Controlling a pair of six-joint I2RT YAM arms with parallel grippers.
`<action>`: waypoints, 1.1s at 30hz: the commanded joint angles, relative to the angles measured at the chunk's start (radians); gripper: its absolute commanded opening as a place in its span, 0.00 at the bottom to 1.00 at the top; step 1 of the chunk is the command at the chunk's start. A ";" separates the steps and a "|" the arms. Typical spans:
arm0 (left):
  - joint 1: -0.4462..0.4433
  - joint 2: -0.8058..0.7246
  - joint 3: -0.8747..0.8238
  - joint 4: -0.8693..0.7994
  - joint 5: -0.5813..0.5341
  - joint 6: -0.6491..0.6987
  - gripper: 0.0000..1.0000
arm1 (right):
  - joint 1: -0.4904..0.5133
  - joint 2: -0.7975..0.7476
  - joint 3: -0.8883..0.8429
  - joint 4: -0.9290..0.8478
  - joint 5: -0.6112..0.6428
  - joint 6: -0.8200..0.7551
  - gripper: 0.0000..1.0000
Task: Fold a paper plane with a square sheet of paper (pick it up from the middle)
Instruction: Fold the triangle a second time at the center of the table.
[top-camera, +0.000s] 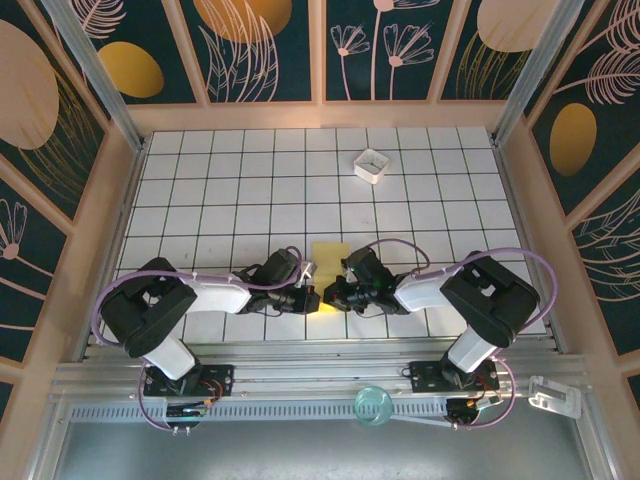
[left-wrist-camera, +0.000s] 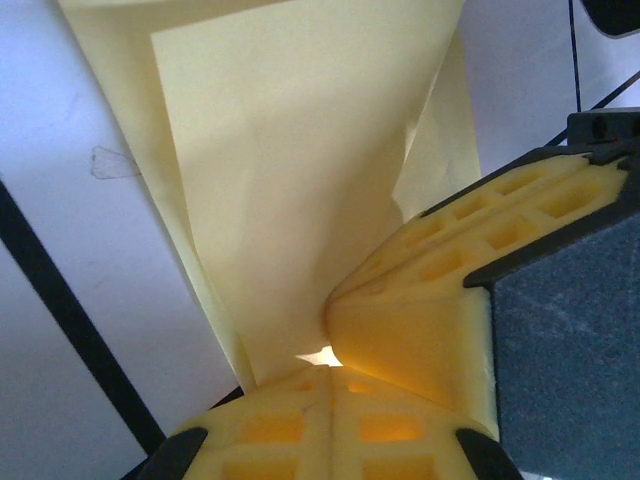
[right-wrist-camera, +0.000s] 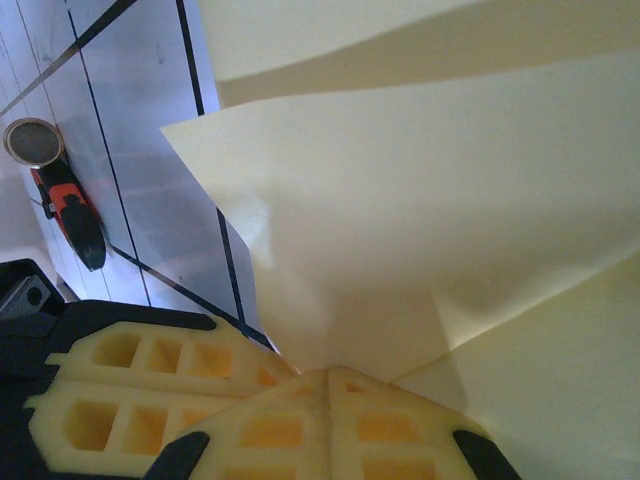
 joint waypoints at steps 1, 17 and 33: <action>0.015 0.113 -0.067 -0.240 -0.219 0.056 0.00 | -0.037 0.020 0.020 -0.080 0.075 -0.024 0.00; 0.015 0.117 -0.077 -0.241 -0.227 0.061 0.00 | -0.140 0.007 0.010 -0.132 0.110 -0.064 0.00; 0.015 0.107 -0.087 -0.233 -0.226 0.053 0.00 | -0.273 0.002 -0.013 -0.129 0.116 -0.135 0.00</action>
